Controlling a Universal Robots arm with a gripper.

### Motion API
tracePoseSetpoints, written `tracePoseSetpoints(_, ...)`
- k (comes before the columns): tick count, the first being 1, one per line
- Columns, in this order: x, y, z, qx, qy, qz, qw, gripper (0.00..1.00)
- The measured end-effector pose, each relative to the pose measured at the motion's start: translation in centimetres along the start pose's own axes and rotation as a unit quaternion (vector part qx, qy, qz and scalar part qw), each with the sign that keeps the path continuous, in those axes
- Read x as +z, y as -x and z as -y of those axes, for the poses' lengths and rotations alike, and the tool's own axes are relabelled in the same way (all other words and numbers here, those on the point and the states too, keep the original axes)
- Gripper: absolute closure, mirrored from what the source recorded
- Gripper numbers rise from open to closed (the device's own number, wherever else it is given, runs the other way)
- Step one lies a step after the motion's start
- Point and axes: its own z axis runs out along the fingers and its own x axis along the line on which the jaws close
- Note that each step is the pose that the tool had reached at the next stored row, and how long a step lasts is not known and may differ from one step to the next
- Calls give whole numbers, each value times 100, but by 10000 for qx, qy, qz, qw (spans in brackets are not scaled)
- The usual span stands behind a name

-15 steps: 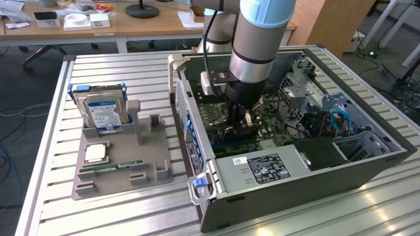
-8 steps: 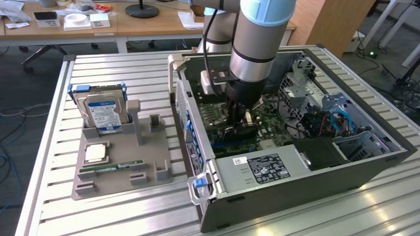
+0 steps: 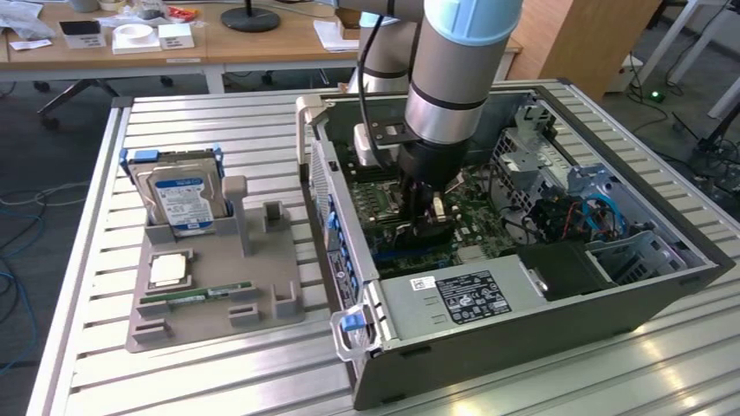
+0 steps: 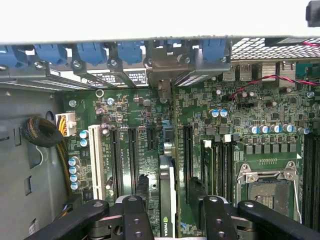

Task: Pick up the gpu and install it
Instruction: 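Insert the gpu into the slot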

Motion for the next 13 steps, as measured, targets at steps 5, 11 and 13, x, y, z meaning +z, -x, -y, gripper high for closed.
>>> tracePoseSetpoints(5, 10, -1, 0, -1, -1, 1, 10000, 55)
tracePoseSetpoints(11, 11, -1, 0, -1, 0, 0, 10000, 55)
tracePoseSetpoints(13, 11, -1, 0, 0, 0, 0, 10000, 55)
